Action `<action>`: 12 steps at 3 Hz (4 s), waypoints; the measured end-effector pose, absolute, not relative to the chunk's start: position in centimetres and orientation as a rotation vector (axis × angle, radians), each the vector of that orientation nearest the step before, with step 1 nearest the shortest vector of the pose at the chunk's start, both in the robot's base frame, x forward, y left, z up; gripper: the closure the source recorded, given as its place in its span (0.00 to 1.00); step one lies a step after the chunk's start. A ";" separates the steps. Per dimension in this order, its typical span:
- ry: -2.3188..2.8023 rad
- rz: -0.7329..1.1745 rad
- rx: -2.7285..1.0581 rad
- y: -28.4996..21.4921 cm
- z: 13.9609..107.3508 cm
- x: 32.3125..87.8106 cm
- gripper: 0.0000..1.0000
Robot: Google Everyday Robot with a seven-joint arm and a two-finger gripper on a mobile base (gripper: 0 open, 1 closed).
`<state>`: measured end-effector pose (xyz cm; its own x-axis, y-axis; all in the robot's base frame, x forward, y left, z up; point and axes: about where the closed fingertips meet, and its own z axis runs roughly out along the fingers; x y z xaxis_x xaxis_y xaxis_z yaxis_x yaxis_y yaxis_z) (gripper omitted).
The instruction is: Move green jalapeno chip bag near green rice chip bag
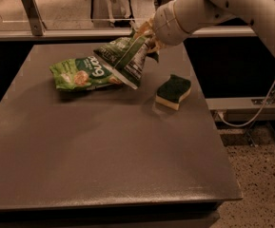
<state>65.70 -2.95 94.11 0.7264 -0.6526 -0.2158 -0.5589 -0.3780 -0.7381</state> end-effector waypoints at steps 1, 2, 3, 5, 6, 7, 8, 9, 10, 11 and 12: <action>0.888 -0.119 -2.046 -1.2 94.3 66.0 1.00; 0.881 -0.094 -2.032 0.2 93.4 66.4 1.00; 0.890 -0.077 -2.041 0.9 92.1 66.6 0.82; 0.884 -0.068 -2.045 1.3 91.8 66.6 0.35; 0.881 -0.064 -2.048 1.5 91.7 66.5 0.12; 0.879 -0.060 -2.050 1.7 91.6 66.5 0.00; 0.879 -0.060 -2.050 1.8 91.6 66.5 0.00; 0.889 -0.062 -2.078 1.7 91.1 66.6 0.00; 0.897 -0.073 -2.111 0.5 91.2 66.7 0.00; 0.903 -0.102 -2.125 -2.5 92.8 66.3 0.00; 0.903 -0.102 -2.125 -2.5 92.7 66.3 0.00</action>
Offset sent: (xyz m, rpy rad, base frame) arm 0.0117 0.0431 -0.0144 0.0872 0.0077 0.0313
